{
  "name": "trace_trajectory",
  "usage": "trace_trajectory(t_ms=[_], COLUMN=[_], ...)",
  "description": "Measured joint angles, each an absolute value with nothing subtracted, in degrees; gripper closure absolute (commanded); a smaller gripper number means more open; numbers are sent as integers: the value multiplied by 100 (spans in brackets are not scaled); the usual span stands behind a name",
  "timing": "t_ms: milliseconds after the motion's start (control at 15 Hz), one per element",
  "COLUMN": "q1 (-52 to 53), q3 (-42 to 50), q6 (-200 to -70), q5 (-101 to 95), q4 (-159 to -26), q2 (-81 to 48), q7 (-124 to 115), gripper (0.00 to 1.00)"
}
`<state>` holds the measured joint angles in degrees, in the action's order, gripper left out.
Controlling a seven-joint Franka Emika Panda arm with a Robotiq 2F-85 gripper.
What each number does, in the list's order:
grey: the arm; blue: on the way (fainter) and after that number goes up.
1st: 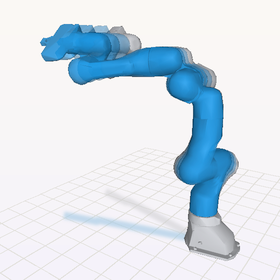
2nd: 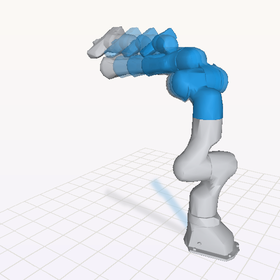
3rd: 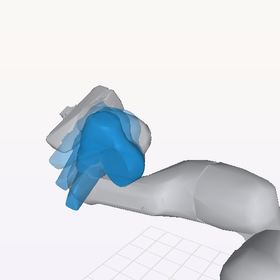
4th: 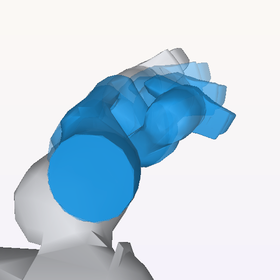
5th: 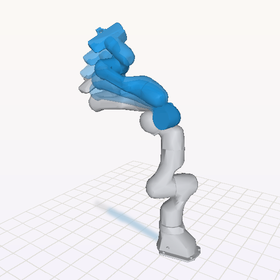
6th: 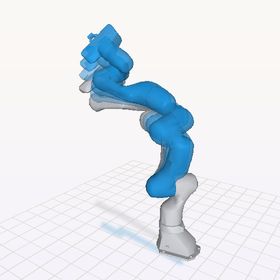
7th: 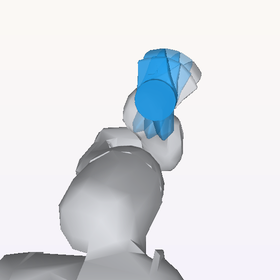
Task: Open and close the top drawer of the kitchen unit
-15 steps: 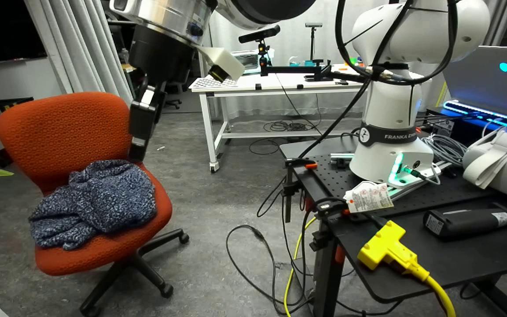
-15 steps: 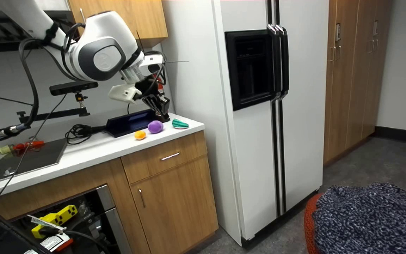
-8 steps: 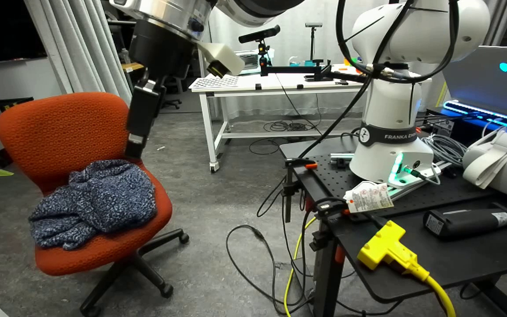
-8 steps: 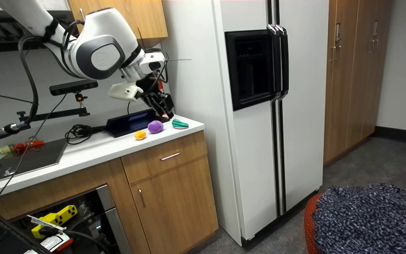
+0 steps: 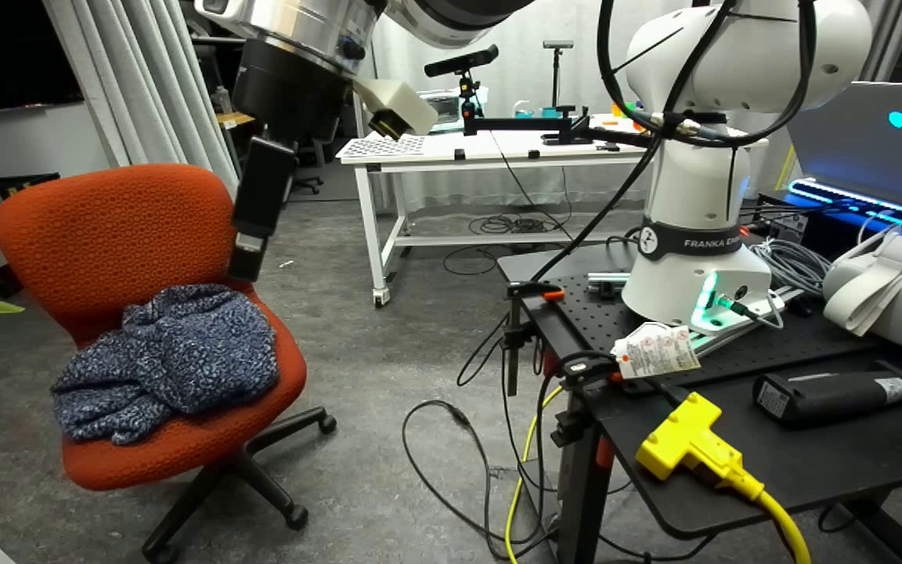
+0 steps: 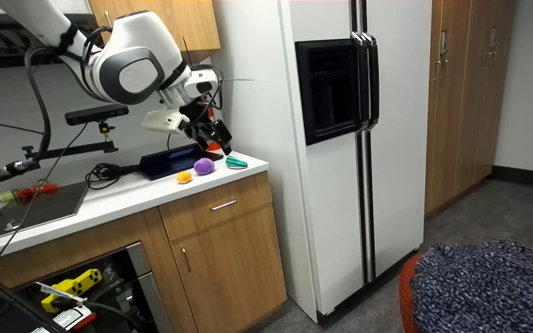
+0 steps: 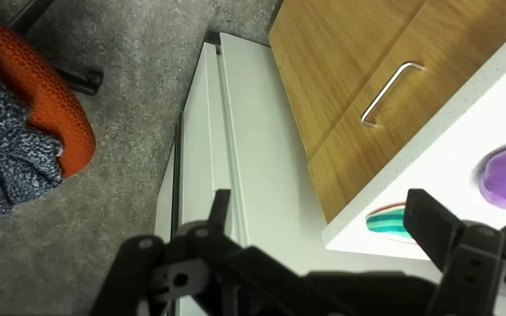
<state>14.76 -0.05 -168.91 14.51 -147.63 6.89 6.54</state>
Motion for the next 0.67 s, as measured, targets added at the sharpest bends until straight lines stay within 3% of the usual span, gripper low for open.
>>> trace_trajectory(t_ms=[667], q1=[1481], q3=[-5], q6=[-16870], q5=[1509], q4=[-14762], q2=[689], q7=[721], gripper=[0])
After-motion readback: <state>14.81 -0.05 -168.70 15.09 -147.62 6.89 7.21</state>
